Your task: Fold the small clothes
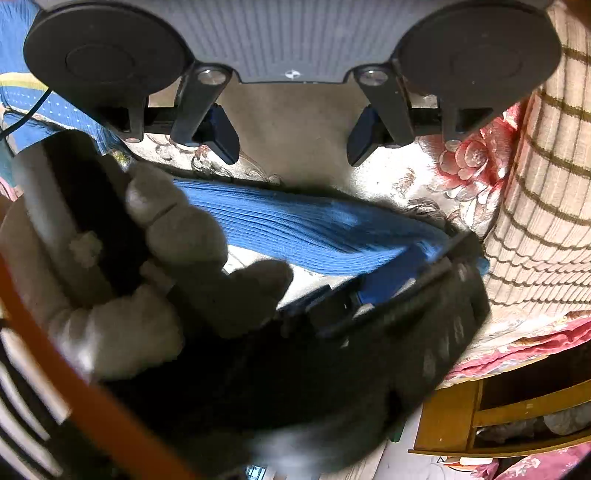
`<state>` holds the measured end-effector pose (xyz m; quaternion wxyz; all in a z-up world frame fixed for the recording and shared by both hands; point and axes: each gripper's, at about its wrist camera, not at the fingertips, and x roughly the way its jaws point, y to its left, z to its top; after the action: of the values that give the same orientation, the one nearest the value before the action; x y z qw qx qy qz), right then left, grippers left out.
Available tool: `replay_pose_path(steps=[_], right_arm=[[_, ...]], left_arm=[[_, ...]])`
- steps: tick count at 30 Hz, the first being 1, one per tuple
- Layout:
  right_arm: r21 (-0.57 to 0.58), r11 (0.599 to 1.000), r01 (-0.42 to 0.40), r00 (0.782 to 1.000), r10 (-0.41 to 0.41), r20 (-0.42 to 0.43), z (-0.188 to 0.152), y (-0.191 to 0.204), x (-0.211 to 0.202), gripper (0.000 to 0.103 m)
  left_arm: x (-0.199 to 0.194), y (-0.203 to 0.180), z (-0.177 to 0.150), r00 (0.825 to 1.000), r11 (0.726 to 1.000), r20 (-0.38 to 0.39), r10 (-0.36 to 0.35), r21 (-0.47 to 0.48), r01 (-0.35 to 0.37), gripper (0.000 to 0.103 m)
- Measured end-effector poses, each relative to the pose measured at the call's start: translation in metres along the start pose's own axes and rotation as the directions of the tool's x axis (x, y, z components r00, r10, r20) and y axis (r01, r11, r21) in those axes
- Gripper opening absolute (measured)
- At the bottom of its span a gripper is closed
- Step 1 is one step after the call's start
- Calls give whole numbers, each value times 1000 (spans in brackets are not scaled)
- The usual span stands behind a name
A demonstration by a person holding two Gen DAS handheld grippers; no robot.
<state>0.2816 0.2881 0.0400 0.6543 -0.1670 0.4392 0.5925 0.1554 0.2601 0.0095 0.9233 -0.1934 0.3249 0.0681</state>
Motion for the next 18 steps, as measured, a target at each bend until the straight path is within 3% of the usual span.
replay_pose_path(steps=[5,12,14,16,18], right_arm=[[-31,993,116,993,-116,25,3,0,-3,37],[-124,986,111,993,-115,-26,-7,17,14,37],[-126,989,72,996,-78,-43,-6,19,15,37],[-122,991,51,998,-54,-23,-4,20,9,37],[-104,991,87,996,-86,16,0,16,2,37]], left_arm=[[-1,0,-2,1000,1000,-1,-2,0,2,69],[2,-1,-6,1000,1000,-5,-8,10,8,69],[3,-2,-6,1000,1000,-5,-7,13,7,69],[3,-2,-7,1000,1000,-6,-7,13,7,69],[3,-2,-8,1000,1000,-6,-8,13,8,69]])
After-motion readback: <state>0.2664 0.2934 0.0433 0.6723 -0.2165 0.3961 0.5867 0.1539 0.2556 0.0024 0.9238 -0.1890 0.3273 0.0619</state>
